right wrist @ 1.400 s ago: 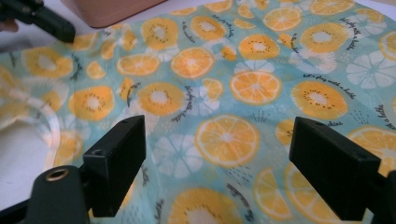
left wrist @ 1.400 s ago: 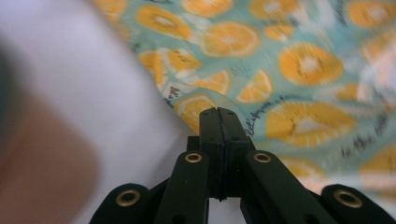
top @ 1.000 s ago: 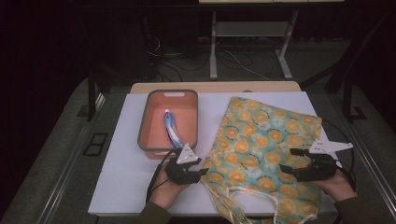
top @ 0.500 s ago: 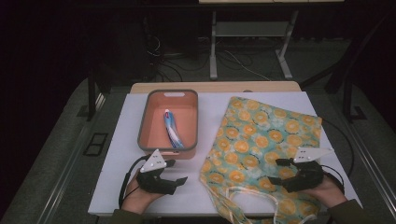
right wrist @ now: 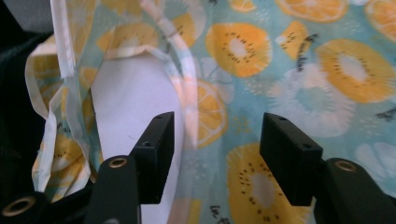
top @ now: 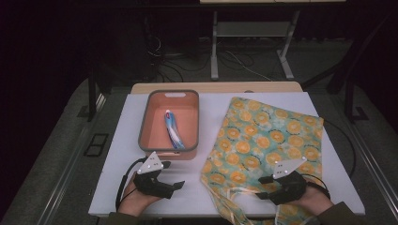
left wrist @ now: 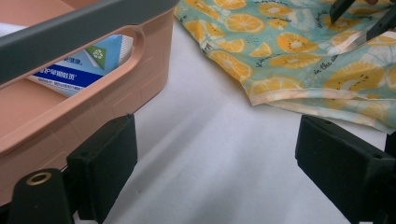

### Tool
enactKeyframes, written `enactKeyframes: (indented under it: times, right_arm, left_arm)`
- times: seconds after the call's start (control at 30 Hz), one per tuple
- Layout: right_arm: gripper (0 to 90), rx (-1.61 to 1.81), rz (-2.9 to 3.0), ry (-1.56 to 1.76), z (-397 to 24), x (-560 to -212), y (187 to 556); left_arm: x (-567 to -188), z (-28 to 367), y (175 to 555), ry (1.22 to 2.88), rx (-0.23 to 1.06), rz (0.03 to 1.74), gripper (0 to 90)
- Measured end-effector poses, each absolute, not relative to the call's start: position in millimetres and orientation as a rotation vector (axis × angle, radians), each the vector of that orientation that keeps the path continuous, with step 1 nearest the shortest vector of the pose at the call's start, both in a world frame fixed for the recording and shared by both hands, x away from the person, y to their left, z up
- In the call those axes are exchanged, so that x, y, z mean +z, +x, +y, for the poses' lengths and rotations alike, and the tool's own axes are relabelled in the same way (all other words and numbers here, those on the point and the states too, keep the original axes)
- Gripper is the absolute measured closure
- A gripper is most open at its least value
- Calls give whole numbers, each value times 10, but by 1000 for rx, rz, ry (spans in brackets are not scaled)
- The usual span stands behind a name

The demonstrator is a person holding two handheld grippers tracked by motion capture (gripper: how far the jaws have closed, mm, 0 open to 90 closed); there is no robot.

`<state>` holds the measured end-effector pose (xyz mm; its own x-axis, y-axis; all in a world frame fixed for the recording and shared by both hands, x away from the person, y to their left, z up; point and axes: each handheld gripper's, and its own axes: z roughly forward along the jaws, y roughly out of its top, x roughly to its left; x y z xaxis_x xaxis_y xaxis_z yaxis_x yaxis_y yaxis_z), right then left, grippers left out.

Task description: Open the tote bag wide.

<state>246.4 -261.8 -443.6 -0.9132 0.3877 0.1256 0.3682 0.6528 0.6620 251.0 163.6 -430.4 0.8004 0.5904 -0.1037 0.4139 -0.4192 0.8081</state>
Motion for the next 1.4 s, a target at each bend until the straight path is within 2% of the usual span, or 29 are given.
enactKeyframes:
  times: [0.17,0.2,0.23,0.27,0.3,0.47,0.83,1.27,1.3,1.4]
  right_arm:
    - [641,1032,2809,558,-2578,-4447,2437]
    - [641,1032,2809,558,-2578,-4447,2437]
    - [735,1033,2816,539,-2574,-4445,2430]
    - [735,1033,2816,539,-2574,-4445,2430]
    - [811,1018,2806,538,-2572,-4444,2435]
    - [886,1016,2802,554,-2569,-4442,2456]
    - [896,1073,2729,683,-2460,-4371,2645]
    - [891,1073,2667,782,-1999,-4340,3002]
    - [882,1074,2672,782,-1992,-4349,3006]
    - [643,1151,2691,751,-2045,-4286,2948]
  left_arm:
    - [-4306,1637,2511,2074,242,743,129]
    - [-4306,1636,2511,2074,242,742,129]
    - [-4306,1635,2509,2074,242,741,132]
    - [-4305,1635,2509,2075,242,740,132]
    - [-4306,1635,2509,2076,243,741,134]
    - [-4308,1633,2513,2084,243,740,136]
    - [-4300,1649,2517,2082,254,746,138]
    - [-4290,1667,2512,2076,255,748,138]
    - [-4287,1670,2511,2076,255,747,138]
    - [-4288,1673,2514,2075,254,746,138]
